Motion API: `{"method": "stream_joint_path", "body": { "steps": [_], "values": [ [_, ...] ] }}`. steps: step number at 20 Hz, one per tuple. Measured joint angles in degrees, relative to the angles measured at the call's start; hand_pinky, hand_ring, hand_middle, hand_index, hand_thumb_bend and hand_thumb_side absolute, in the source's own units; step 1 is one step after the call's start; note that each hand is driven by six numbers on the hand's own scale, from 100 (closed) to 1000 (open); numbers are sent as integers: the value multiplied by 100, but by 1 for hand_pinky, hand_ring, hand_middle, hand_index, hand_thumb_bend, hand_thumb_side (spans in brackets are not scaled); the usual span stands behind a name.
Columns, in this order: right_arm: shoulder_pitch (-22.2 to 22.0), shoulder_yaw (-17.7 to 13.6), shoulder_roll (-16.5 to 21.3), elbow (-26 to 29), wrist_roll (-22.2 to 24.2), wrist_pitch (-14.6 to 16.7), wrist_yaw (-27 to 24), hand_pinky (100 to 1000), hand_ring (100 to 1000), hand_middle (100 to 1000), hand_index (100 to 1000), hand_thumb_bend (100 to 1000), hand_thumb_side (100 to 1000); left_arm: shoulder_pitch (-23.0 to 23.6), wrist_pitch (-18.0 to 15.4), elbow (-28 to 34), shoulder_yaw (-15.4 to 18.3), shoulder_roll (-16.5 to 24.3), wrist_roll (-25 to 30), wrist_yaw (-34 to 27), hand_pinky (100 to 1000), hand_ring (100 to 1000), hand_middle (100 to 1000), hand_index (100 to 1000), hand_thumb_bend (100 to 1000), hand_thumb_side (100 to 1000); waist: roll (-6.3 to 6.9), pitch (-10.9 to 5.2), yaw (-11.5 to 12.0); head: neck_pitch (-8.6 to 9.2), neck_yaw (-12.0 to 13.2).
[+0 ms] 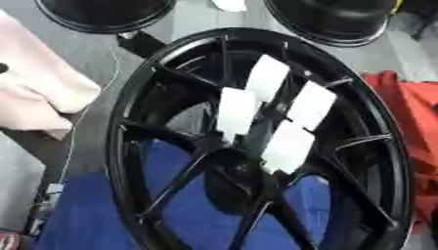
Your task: Pull the pin out of the wheel hub.
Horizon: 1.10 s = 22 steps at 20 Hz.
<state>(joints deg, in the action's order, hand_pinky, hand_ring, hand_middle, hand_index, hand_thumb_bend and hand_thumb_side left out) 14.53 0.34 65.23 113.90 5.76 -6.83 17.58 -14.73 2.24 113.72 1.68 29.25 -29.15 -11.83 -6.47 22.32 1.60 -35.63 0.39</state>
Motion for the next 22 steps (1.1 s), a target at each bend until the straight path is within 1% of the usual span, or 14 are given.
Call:
{"method": "stream_joint_path", "body": {
  "steps": [13,17,19,22],
  "values": [
    [37,14,-42,0,-17,78,-9,831,731,712,794,469,154,-36,-2,0,-1,0,1,11,904,582,513,655,100,631,-2,42,31,0,-37],
    [276,187,-38,0,84,175,-63,835,737,720,799,472,146,-47,1,0,-4,0,8,11,905,583,513,655,100,631,-14,46,77,2,-99],
    [469,328,-15,0,185,245,-113,841,746,724,802,480,140,-51,4,0,-7,0,14,11,904,583,513,655,100,631,-33,46,110,9,-144],
    [786,595,74,0,388,336,-171,847,757,734,807,489,131,-71,18,0,-26,0,41,6,904,584,513,655,100,631,-57,45,163,70,-230]
  ]
}}
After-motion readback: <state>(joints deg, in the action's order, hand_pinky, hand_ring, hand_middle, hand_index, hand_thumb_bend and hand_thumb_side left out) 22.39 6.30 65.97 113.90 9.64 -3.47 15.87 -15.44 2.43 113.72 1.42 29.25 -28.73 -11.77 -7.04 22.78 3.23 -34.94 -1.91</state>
